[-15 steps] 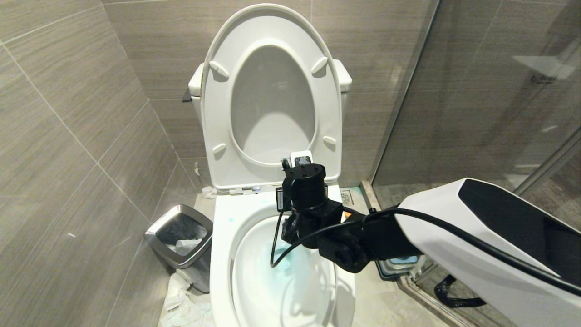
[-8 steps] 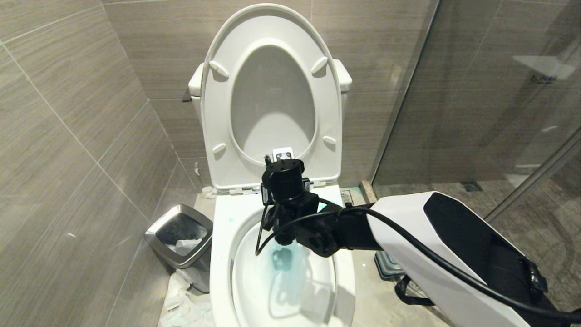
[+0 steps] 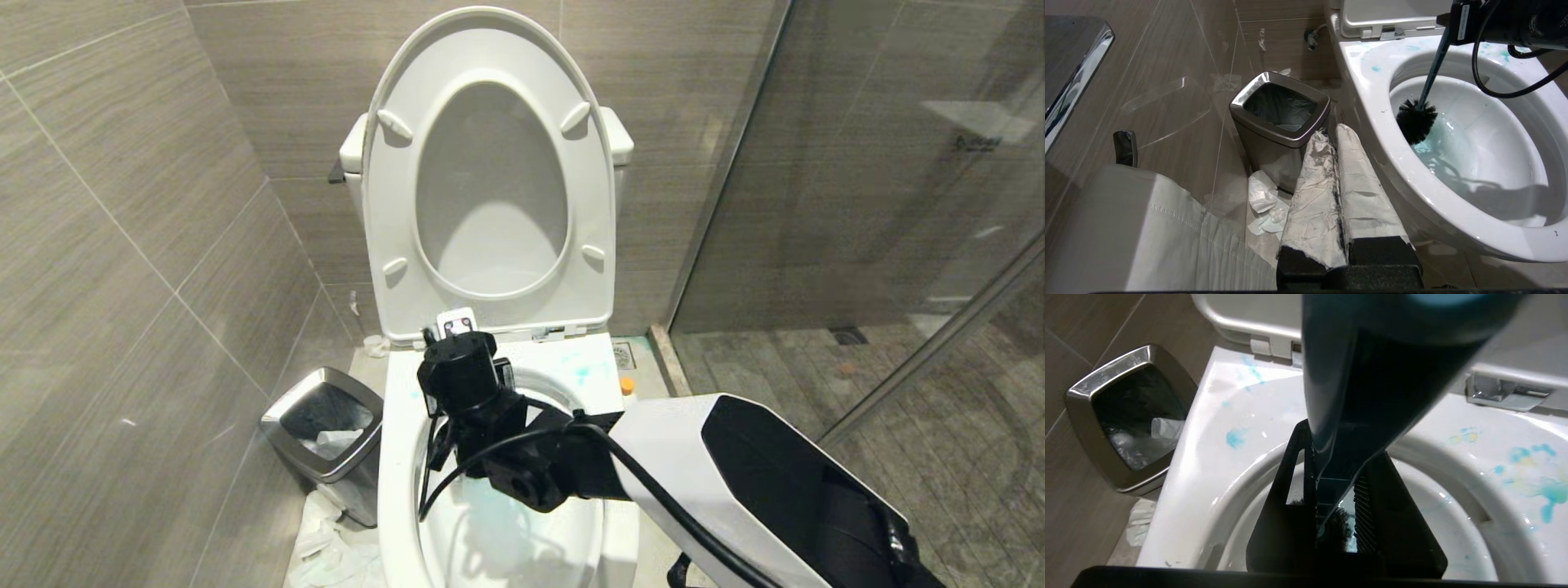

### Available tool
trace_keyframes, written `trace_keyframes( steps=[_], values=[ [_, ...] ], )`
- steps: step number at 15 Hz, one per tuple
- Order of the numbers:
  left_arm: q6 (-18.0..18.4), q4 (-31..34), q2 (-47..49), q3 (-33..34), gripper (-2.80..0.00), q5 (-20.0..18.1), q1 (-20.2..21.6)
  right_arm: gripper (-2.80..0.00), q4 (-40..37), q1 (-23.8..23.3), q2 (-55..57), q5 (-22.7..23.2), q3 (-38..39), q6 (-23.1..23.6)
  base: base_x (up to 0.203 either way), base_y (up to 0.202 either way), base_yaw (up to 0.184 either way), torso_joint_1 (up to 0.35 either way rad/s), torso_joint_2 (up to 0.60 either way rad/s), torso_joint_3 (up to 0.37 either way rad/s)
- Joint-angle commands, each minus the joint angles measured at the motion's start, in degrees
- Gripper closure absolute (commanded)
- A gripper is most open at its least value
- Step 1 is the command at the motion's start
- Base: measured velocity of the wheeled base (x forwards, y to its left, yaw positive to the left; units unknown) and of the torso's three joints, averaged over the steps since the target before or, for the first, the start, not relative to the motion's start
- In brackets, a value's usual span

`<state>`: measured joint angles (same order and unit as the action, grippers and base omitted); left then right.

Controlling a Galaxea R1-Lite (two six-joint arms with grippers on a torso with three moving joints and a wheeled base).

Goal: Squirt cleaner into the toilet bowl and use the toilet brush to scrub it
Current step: Scrub the toilet bowl

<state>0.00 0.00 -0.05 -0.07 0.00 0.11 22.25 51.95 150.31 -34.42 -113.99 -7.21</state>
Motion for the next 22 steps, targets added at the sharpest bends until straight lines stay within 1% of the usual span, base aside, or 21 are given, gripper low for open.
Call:
trace_keyframes(
  steps=[1,5,8,11,15,22],
  values=[
    [0.0,0.0,0.0,0.0,0.0,0.0,0.0,0.0,1.4,1.3,0.5,-0.3,0.1,-0.2,0.0,0.0,0.0,0.0,0.0,0.0],
    [0.0,0.0,0.0,0.1,0.0,0.0,0.0,0.0,1.4,3.3,-0.7,-0.3,1.4,-0.7,0.0,0.0,0.0,0.0,0.0,0.0],
    [0.0,0.0,0.0,0.0,0.0,0.0,0.0,0.0,1.4,5.3,-3.5,-0.3,6.5,-1.3,0.0,0.0,0.0,0.0,0.0,0.0],
    [0.0,0.0,0.0,0.0,0.0,0.0,0.1,0.0,1.5,7.1,-8.2,-0.3,14.9,-2.2,0.0,0.0,0.0,0.0,0.0,0.0],
    [0.0,0.0,0.0,0.1,0.0,0.0,0.1,0.0,2.4,8.3,-17.7,-0.3,27.6,-3.9,0.0,0.0,0.0,0.0,0.0,0.0],
    [0.0,0.0,0.0,0.0,0.0,0.0,0.0,0.0,6.7,9.1,-30.8,-0.1,47.1,-4.0,0.0,0.0,0.0,0.0,0.0,0.0]
  ],
)
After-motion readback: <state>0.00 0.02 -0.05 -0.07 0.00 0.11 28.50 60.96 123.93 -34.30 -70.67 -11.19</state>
